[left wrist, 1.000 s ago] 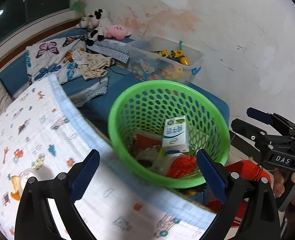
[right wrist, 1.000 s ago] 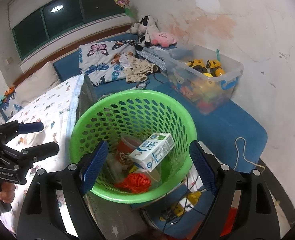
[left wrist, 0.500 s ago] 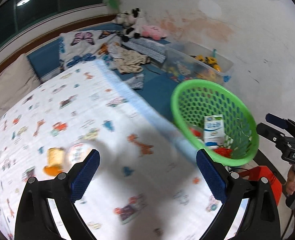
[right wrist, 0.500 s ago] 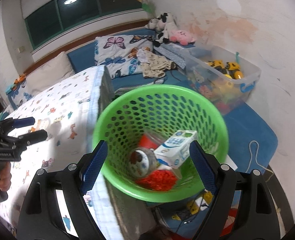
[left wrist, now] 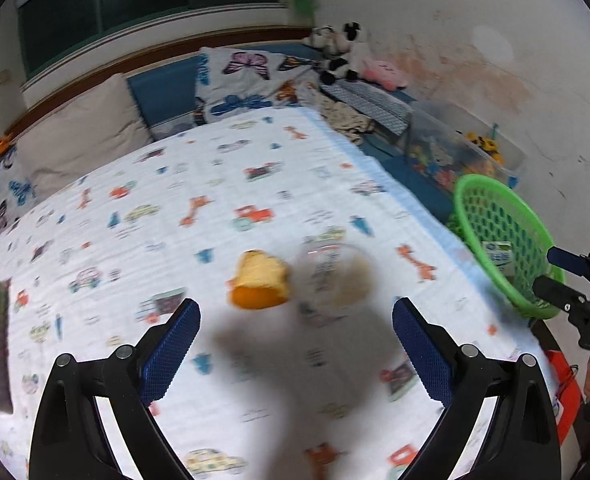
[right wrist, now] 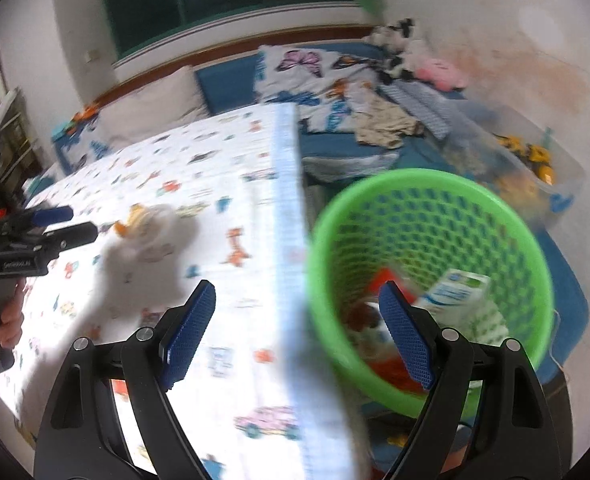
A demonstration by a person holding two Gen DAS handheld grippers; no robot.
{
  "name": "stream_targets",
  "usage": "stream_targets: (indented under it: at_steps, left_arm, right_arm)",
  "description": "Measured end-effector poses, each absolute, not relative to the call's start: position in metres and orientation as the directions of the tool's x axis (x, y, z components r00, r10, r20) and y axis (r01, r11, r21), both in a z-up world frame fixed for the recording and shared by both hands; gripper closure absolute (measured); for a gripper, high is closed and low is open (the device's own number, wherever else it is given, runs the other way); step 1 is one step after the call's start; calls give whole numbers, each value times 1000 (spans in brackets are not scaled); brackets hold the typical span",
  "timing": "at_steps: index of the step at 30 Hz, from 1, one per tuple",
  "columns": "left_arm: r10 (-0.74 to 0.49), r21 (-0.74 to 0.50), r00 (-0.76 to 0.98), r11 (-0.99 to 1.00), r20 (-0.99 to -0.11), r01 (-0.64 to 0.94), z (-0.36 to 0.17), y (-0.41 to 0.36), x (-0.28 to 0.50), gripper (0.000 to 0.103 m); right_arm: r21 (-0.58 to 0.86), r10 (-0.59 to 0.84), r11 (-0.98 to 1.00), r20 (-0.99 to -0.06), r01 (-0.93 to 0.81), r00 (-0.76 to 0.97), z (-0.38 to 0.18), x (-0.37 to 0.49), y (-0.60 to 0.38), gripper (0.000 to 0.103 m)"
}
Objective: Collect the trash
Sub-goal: 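Move both tools back from the basket toward the yogurt tub and bread slice, then grasp the round yogurt tub with the right tool while the left tool approaches the bread slice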
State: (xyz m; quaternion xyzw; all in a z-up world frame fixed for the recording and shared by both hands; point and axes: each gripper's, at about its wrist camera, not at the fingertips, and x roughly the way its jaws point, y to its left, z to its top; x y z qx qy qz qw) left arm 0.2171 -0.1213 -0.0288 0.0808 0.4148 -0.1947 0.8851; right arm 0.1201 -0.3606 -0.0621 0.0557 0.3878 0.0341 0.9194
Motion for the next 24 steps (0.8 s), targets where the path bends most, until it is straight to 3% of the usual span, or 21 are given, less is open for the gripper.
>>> stream_targets:
  at_steps: [11, 24]
  left_arm:
    - [-211, -5, 599, 945, -772, 327, -35, -61, 224, 9]
    - [-191, -8, 588, 954, -786, 300, -50, -31, 228, 9]
  right_arm:
    - [129, 208, 977, -733, -168, 647, -73, 160, -288, 20]
    - [81, 229, 962, -763, -262, 604, -92, 206, -233, 20]
